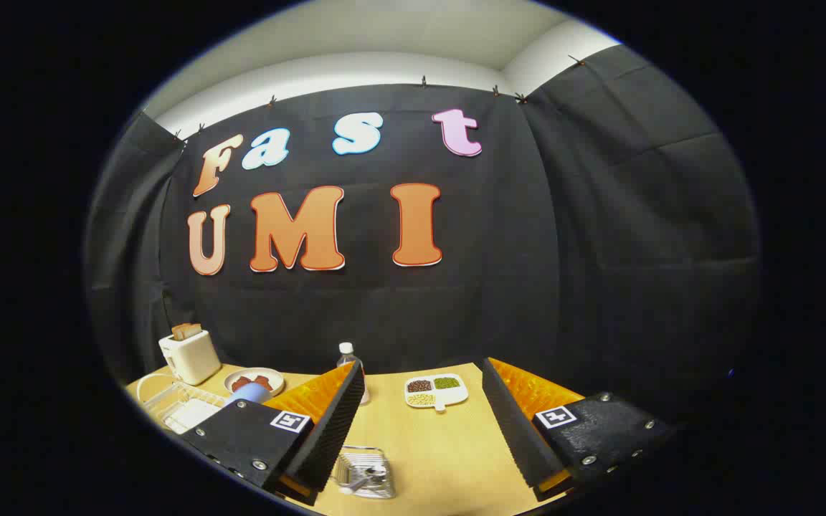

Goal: Take the plate from the dish rack, then take the spoon from the basket and place it into the plate.

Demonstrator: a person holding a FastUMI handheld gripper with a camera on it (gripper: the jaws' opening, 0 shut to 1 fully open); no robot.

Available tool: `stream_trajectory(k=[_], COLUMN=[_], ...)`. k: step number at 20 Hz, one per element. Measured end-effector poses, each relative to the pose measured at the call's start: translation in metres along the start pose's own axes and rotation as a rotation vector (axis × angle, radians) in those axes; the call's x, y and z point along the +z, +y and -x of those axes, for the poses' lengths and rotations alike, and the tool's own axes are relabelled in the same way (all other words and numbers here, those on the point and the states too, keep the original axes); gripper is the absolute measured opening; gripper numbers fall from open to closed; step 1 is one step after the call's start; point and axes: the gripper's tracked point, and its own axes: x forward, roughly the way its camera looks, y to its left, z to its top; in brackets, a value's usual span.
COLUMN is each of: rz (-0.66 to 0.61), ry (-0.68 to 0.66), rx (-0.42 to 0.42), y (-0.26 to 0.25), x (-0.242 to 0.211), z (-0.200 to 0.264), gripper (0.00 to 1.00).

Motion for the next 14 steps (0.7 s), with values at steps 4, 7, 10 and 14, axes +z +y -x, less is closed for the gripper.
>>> stream_trajectory(k=[4, 7, 10, 14], rz=[-0.023, -0.06, -0.039, -0.015], ry=[-0.043, 0.008, 0.027, 0.029], rx=[-0.01, 0.017, 0.019, 0.01], y=[0.05, 0.086, 0.104, 0.116], x=[0.017, 0.014, 0.016, 0.022], z=[0.044, 0.068, 0.08, 0.088], gripper=[0.98, 0.98, 0.98, 0.98])
